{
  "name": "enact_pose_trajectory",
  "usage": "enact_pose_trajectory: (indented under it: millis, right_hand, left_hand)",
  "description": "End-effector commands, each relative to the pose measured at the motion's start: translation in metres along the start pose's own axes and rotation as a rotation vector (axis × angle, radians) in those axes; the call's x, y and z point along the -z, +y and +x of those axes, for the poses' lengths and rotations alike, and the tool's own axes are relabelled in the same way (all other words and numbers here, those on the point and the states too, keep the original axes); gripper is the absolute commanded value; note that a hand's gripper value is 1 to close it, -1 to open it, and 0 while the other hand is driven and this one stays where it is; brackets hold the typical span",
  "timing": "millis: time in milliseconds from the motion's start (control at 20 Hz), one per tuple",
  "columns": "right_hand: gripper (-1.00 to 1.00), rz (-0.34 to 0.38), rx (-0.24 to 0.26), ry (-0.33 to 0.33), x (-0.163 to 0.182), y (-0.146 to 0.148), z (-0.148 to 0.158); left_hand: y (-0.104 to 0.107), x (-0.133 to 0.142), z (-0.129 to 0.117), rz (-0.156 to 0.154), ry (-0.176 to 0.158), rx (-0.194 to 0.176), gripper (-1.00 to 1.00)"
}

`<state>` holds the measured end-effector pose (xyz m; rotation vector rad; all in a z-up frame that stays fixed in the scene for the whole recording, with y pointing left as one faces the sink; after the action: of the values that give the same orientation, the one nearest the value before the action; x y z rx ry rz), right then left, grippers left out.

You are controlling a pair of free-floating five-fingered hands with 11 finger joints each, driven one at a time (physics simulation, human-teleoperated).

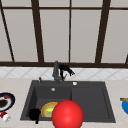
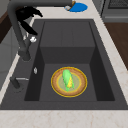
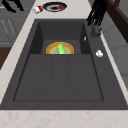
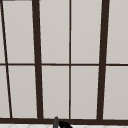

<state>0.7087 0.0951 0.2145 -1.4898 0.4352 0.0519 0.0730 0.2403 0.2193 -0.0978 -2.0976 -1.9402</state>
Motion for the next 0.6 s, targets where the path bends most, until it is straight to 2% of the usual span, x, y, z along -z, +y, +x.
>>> enact_pose_trajectory:
  millis: [0, 250, 550]
  right_hand:
    - [-1.0, 0.008, 0.012, -0.094, 0.0062, -0.0033, -0.0029]
    - [-1.0, -0.006, -0.012, -0.166, 0.0069, -0.0041, 0.0042]
    - [-1.0, -0.035, -0.015, -0.3, 0.0055, -0.0017, 0.0056]
  left_hand:
    - [0.0, 0.0, 0.0, 0.0, 0.0, 0.0, 0.0]
    - [0.0, 0.0, 0.0, 0.0, 0.0, 0.0, 0.0]
    - [0.0, 0.0, 0.0, 0.0, 0.0, 0.0, 0.0]
